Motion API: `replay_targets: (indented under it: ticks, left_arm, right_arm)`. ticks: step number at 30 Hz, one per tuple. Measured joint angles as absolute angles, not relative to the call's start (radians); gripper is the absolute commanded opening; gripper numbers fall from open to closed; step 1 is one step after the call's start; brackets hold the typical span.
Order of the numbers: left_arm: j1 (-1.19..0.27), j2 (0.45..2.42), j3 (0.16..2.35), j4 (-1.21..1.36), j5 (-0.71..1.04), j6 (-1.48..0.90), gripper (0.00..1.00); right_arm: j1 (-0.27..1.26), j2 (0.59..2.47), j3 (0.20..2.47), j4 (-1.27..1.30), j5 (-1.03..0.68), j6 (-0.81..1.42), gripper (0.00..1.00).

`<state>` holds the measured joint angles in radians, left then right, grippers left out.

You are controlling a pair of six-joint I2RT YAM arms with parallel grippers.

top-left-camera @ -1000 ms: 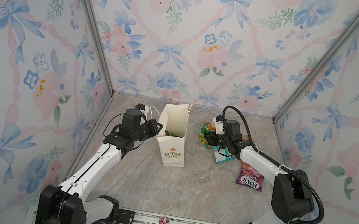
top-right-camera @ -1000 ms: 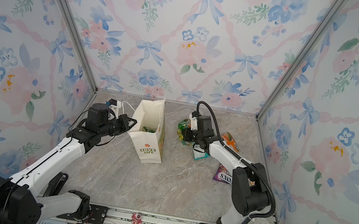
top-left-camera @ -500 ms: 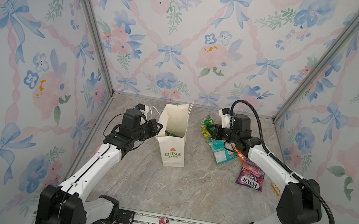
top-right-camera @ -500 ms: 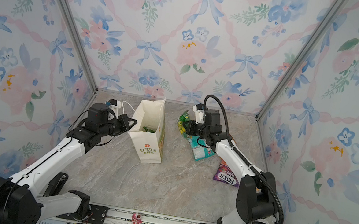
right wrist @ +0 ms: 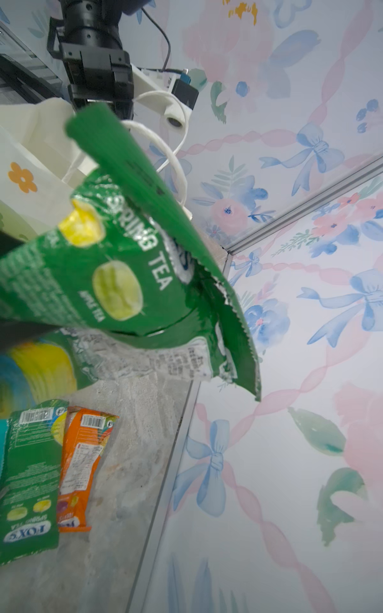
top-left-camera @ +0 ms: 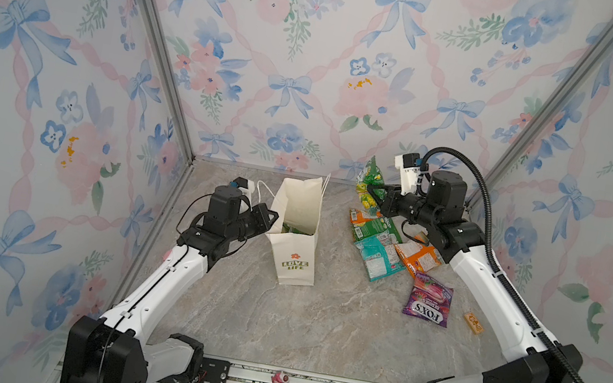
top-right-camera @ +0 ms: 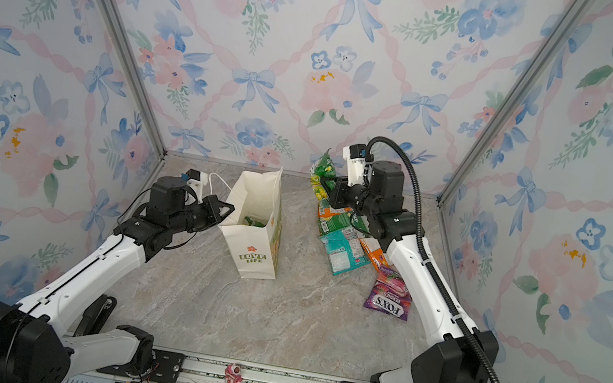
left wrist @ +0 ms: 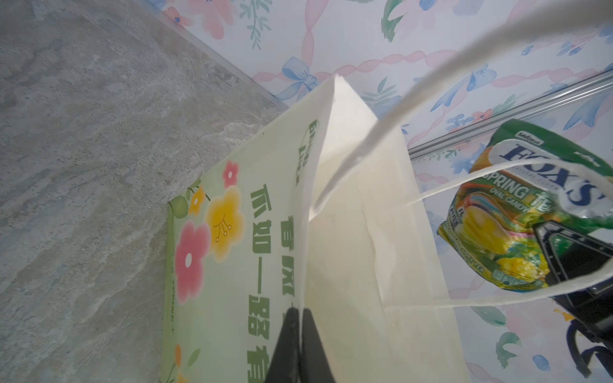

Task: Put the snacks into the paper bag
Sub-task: 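Lift the green packet upward with the right gripper, then carry the green packet over the bag opening held by the left gripper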

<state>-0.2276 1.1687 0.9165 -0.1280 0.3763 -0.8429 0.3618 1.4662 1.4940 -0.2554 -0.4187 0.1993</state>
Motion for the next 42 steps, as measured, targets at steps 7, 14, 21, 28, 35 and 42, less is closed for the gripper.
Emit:
replay_targets:
  ticks: [7,14,21,28,35,42]
  left_arm:
    - [-0.228,1.169,0.916,-0.128,0.376,-0.843,0.00]
    - [-0.229,1.169,0.916,-0.128,0.376,-0.843,0.00]
    - [-0.237,1.169,0.916,-0.127,0.376,-0.843,0.00]
    - [-0.242,1.169,0.918,-0.125,0.376,-0.843,0.00]
    - [-0.249,1.174,0.921,-0.121,0.376,-0.843,0.00]
    - [-0.255,1.185,0.923,-0.109,0.380,-0.843,0.00]
  right_arm:
    - [0.388,1.411,1.574,-0.282,-0.438,0.152,0.00]
    - [0.517,1.385,1.651,-0.302,-0.434,0.061,0.00]
    - [0.634,1.399,1.734,-0.303,-0.446,-0.023,0.00]
    - [0.705,1.518,1.863,-0.327,-0.499,-0.093,0.00]
    - [0.737,1.705,2.062,-0.512,-0.576,-0.206,0.00]
    - [0.740,1.880,2.304,-0.770,-0.609,-0.341,0.00]
